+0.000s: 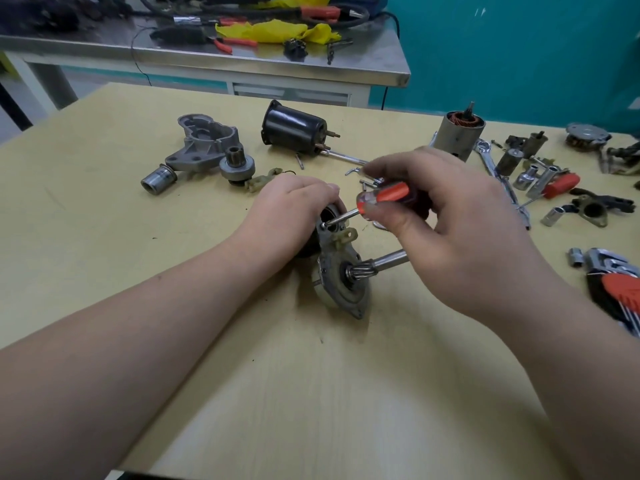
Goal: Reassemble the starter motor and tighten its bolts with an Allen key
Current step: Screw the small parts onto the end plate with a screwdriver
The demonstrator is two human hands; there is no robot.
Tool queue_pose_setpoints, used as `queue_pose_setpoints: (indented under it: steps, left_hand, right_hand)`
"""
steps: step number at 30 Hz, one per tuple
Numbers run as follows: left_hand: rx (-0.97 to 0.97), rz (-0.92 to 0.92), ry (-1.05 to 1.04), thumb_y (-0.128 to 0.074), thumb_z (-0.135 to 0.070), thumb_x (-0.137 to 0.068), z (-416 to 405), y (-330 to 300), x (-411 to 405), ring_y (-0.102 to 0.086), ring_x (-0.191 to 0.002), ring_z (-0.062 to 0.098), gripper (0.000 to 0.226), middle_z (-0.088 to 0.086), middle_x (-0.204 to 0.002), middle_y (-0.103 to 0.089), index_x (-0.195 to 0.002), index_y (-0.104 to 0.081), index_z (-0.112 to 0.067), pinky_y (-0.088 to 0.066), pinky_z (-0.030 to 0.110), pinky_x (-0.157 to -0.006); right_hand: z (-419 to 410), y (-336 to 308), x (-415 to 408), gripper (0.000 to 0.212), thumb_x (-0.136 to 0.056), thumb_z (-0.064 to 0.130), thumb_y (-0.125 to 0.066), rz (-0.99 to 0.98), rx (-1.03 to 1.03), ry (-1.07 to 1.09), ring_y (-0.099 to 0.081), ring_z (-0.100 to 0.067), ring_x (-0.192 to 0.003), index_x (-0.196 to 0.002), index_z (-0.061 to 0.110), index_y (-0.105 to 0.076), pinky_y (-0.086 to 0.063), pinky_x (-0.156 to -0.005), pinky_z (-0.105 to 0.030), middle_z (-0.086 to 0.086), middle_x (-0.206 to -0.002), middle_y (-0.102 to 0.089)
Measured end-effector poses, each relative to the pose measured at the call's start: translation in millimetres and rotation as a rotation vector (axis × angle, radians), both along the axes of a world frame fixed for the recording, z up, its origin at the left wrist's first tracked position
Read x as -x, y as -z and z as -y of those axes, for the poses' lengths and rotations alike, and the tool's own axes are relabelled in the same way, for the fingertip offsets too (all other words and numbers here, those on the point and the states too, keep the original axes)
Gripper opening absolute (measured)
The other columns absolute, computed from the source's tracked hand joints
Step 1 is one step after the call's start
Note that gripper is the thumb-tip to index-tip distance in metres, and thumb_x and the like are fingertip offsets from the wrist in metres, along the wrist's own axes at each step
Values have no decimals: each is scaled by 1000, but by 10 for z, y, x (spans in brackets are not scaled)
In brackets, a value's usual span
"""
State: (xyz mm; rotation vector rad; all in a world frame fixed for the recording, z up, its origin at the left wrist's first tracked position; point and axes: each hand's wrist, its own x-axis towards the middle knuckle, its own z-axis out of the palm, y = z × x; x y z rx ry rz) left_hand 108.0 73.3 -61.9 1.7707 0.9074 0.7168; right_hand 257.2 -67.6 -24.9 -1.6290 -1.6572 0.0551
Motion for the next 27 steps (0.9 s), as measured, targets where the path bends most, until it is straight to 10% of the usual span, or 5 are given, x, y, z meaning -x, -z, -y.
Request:
queue_pose_setpoints:
  steps: [3, 6, 18, 23, 27]
  left_hand:
    - [6, -30, -36, -61, -31, -101, 3, -8, -10, -62, -70, 18, 36, 15, -74, -71, -76, -80, -13, -49, 40, -74]
    - [-17, -58, -53, -59, -31, -103, 5, -21, -25, -63, -71, 17, 38, 19, -83, -72, -76, -79, -12, -51, 41, -73]
    - [4, -66, -54, -62, -28, -101, 32, -50, -17, -52, -61, 13, 45, -9, -56, -55, -57, -72, -24, -38, 33, -66]
    - [-2, -72, -54, -61, -28, -102, 40, -54, -12, -53, -59, 11, 46, -7, -56, -59, -57, -73, -24, -41, 33, -64]
    - [-30, -84, -65, -59, -29, -103, 34, -62, -32, -68, -75, 18, 40, 6, -75, -76, -71, -81, -18, -50, 33, -72]
  right_hand:
    - [-17, 7, 7, 35, -97, 51, -67, -279, 90, 60, -69, 4, -97, -129, 37, -69, -56, -87, -22, 23, -97, -74]
    - [-40, 6, 56, 27, -100, 61, -53, -266, 63, 66, -64, 7, -80, -107, 41, -70, -45, -66, -9, 31, -81, -68]
    - [-18, -76, -87, 22, -104, 15, -63, 200, 87, -115, -60, -5, -103, -125, 20, -66, -47, -88, -15, 12, -109, -64]
    - [-25, -34, 22, 27, -105, 50, -57, -142, 159, 3, -61, 10, -100, -126, 37, -67, -44, -78, -5, 26, -97, -68]
    - [-89, -30, 69, 49, -106, 63, -45, -290, 199, 102, -66, -8, -82, -119, 24, -72, -49, -66, -28, 8, -91, -71]
